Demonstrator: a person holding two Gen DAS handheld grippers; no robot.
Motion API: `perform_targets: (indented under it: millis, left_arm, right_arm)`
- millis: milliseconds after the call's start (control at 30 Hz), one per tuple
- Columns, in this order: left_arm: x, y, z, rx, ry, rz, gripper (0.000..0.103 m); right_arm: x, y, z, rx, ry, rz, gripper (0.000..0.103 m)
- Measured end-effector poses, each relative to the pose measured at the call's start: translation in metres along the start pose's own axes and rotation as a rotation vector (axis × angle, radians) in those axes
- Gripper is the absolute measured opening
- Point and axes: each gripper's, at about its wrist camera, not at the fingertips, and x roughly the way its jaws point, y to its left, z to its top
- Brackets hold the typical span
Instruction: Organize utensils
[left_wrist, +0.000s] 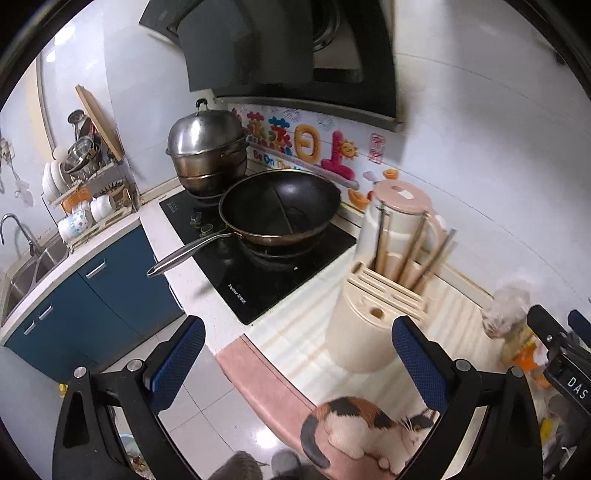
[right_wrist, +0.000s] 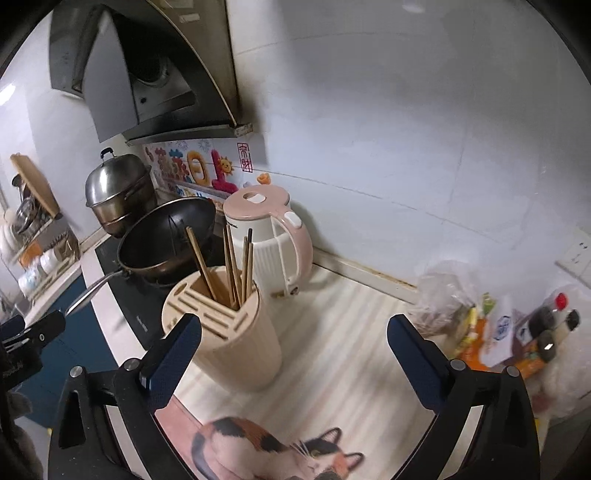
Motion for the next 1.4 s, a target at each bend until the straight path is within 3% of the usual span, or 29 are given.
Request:
perform_targets:
  millis: [300, 733, 1033, 1400]
  left_arm:
    - [-0.077, -0.008, -0.033, 0.061, -0.098, -0.018, 0.103]
    - [-0.145, 0.016, -0.077, 0.074, -0.125, -0.047, 0.103]
    - [-0.161, 0.02, -0.08, 0.062, -0.139, -0.052, 0.103]
    - [-0.141, 0.013, -0.07, 0.038, -0.075, -0.03, 0.103]
  right_arm:
    - [-0.099, -0.005, -0.029, 0.004, -0.091, -0.039, 0.102]
    - [-0.212, 0.008, -0.081, 0.026, -0.158, -0.086, 0.103]
    - [-0.237, 0.011, -0.086, 0.028, -0.171, -0.083, 0.103]
    - [-0.211, 0.011, -0.062, -0.014, -0.12, -0.084, 0.103]
